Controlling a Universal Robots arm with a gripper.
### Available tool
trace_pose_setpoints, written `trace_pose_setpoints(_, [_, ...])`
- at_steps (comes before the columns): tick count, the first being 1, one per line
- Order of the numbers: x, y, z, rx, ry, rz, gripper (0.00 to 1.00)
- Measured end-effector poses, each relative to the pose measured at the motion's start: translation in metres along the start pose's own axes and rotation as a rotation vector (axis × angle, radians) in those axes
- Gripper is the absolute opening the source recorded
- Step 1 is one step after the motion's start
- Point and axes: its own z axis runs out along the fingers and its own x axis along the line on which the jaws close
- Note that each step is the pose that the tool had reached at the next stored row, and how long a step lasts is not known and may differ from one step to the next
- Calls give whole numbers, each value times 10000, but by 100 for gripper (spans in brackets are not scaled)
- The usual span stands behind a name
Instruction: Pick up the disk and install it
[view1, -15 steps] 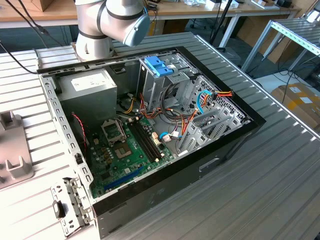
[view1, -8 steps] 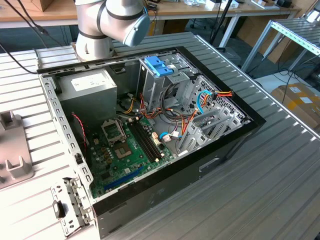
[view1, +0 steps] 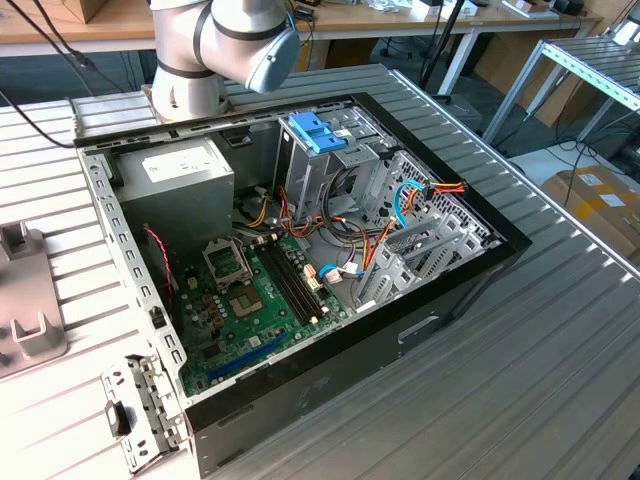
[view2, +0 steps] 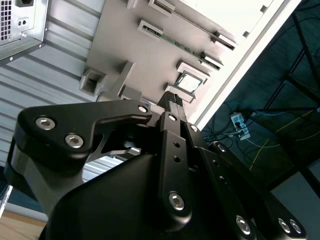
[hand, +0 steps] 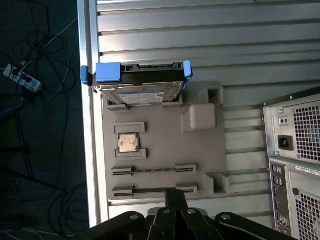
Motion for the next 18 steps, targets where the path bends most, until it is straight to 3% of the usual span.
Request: trace_pose_setpoints(18, [58, -5, 9, 0, 0, 0, 11])
